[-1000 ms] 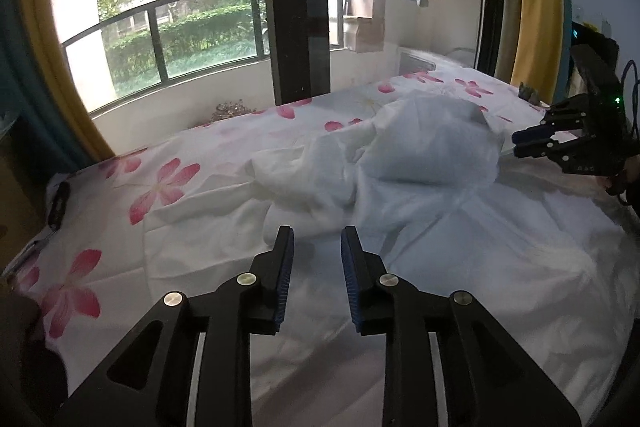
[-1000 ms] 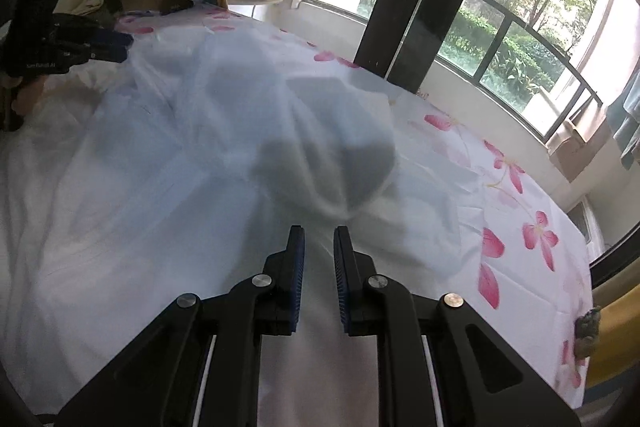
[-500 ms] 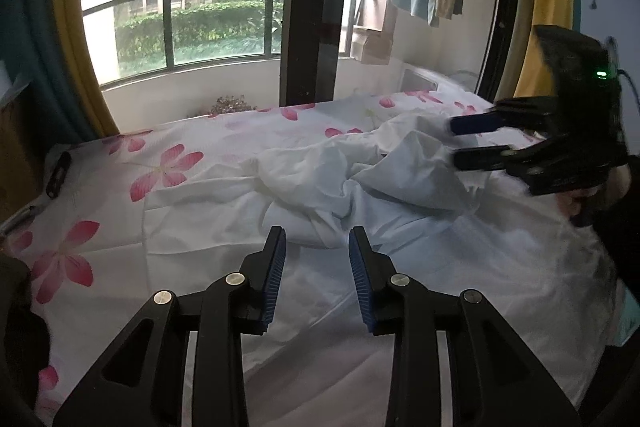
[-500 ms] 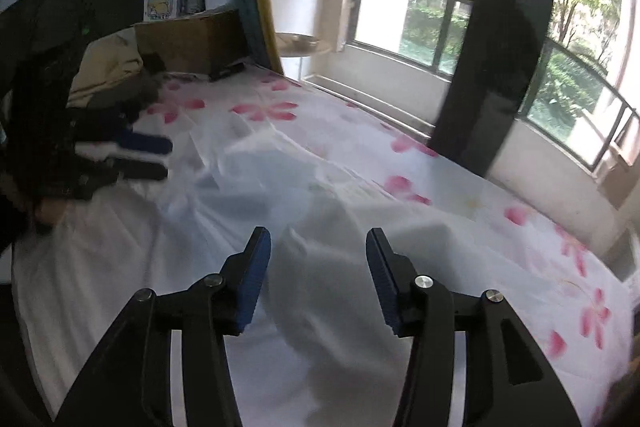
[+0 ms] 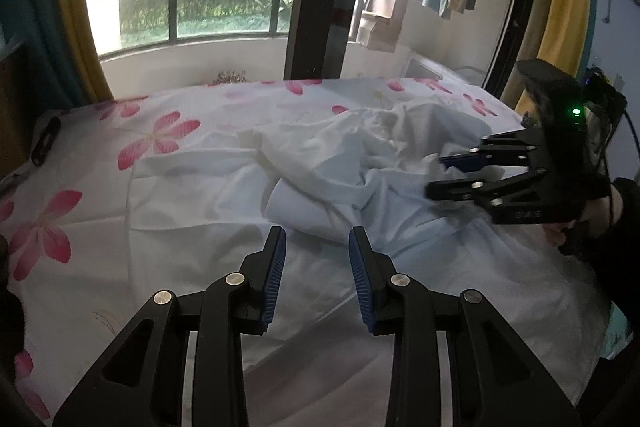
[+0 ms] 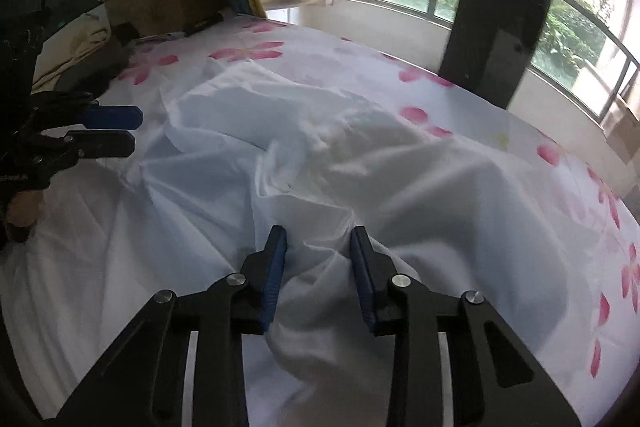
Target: Fold large clothes
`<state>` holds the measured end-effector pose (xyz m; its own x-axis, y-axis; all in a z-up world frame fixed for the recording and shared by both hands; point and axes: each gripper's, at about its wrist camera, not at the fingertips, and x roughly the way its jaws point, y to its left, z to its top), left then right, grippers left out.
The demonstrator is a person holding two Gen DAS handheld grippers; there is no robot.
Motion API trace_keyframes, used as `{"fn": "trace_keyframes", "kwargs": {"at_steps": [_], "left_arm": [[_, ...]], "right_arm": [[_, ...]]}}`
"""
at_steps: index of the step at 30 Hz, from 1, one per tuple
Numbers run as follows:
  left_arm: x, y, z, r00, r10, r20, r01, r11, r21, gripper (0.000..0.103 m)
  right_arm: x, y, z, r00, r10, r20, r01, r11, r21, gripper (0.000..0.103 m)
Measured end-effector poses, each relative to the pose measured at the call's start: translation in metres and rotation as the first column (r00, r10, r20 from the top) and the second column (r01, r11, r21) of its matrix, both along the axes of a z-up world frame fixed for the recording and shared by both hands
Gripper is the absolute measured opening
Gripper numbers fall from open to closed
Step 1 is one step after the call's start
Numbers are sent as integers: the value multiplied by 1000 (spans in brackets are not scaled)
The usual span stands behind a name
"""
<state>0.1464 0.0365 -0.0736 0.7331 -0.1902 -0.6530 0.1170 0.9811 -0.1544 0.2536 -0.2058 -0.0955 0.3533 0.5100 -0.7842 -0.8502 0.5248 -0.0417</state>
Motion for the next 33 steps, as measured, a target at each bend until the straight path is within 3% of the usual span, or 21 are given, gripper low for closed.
{"fn": "trace_keyframes", "kwargs": {"at_steps": [12, 23, 33], "left_arm": [[-6, -12, 15, 999, -3, 32, 3, 1000, 5, 35], [-1, -27, 12, 1000, -1, -18, 1, 1000, 31, 35], [-30, -33, 12, 999, 13, -35, -12, 999, 33, 35]], "right_arm": [[-9, -34, 10, 998, -53, 13, 53, 999, 9, 33], [-16, -68, 14, 993, -115, -1, 115, 993, 19, 33], [-31, -99, 17, 986, -166, 5, 166, 986, 20, 34]]}}
